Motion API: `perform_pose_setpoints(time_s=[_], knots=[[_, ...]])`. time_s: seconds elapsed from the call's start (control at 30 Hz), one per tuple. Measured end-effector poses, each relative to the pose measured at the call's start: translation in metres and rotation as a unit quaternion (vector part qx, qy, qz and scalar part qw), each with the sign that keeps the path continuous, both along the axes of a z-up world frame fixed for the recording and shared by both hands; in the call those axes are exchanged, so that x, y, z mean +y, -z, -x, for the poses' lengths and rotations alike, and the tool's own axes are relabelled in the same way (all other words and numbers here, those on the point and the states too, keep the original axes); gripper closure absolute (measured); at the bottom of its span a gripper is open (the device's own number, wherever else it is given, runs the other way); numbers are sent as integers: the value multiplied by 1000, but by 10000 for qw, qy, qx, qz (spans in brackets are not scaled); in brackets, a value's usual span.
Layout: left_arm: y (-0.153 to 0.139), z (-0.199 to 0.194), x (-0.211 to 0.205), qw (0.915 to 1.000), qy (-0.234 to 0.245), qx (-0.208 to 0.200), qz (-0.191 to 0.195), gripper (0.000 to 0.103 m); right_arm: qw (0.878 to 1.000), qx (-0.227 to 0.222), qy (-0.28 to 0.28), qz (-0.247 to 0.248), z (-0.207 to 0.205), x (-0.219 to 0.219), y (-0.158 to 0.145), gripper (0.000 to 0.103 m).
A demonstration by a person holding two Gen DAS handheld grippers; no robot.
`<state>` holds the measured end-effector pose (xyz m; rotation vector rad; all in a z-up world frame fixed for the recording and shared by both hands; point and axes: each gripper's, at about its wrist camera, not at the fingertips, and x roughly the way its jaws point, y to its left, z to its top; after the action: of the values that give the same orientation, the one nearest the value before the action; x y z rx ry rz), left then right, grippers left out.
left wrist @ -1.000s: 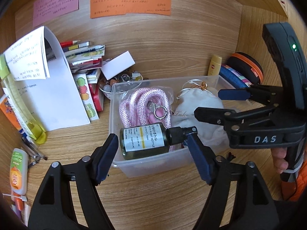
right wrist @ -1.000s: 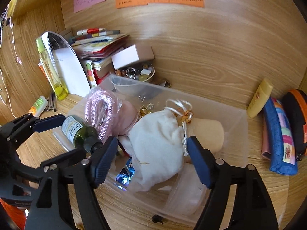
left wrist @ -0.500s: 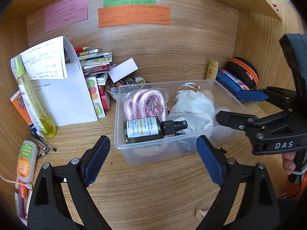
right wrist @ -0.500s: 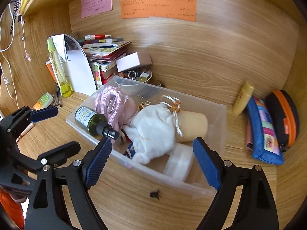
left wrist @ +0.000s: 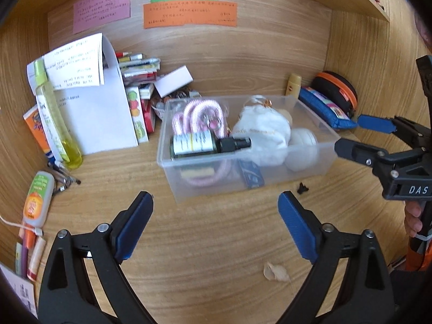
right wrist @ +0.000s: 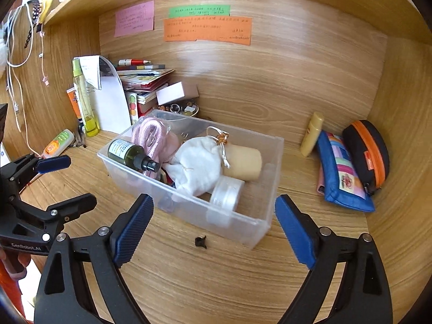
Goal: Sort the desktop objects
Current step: 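Withdraw both open tools from the box toward the table, then grasp the small beige seashell with the left tool while the right tool grasps the black clip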
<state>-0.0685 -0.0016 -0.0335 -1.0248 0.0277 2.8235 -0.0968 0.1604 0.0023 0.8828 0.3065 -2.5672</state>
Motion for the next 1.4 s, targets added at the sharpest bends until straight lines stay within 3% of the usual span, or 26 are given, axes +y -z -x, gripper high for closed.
perform_pose_setpoints(time_s=[0.13,0.33,0.6,0.7,0.73,0.83,1.07,1.33,1.4], knots=[[13,-8,9,9998,105,-175,25,8,9999,144,54,-66,-10,6,5,13],[32,-19,20,9989,223,-404,7,8,9998,-72,127,-132,-14,12,26,13],[46,-30,27,9992,194,-356,-19,9,9992,-285,217,-179,-12,16,49,15],[49,-31,31,9991,269,-312,50,19,9989,-408,152,-169,-10,13,57,16],[51,-31,33,9988,331,-351,58,28,9988,-430,134,-173,-10,12,59,18],[57,-29,36,9977,465,-494,31,38,9983,-529,48,-243,-7,7,64,28],[65,-29,34,9967,548,-596,-26,47,9964,-737,-94,-415,0,-4,74,43],[67,-31,36,9966,611,-555,65,54,9943,-887,-142,-576,13,-14,83,45],[68,-30,37,9966,623,-527,95,56,9938,-941,-152,-569,16,-14,85,51]])
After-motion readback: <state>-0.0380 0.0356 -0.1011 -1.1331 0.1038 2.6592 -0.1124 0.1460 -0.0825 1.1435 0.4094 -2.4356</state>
